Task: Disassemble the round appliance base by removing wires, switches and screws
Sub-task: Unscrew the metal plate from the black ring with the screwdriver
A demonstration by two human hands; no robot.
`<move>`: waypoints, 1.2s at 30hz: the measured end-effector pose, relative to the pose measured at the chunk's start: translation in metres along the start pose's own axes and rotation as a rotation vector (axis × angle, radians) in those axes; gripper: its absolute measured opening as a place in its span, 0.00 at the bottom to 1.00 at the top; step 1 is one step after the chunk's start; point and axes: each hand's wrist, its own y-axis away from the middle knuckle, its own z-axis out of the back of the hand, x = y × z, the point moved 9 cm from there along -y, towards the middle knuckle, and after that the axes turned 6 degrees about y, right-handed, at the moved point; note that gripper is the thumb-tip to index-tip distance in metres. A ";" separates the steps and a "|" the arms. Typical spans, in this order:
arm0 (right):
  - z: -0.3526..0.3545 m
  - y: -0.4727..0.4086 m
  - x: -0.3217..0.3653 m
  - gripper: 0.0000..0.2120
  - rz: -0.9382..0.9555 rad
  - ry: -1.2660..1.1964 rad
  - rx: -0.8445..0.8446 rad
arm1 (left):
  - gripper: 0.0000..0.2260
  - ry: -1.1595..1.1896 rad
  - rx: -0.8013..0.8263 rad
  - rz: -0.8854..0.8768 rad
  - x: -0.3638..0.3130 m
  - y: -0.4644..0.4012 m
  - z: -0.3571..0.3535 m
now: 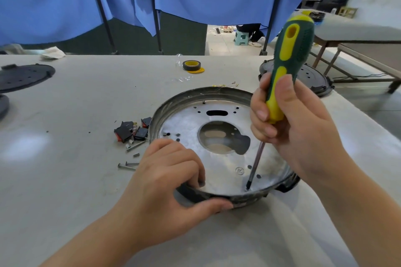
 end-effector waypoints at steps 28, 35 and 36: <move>-0.065 -0.001 -0.005 0.17 -0.268 -0.108 0.685 | 0.16 0.102 0.151 0.115 -0.001 -0.008 0.002; -0.019 -0.007 0.018 0.18 -0.011 0.759 0.279 | 0.19 0.092 0.274 0.270 0.008 -0.013 -0.003; -0.017 -0.006 0.023 0.19 0.033 0.788 0.246 | 0.22 0.063 0.289 0.277 0.007 -0.015 -0.005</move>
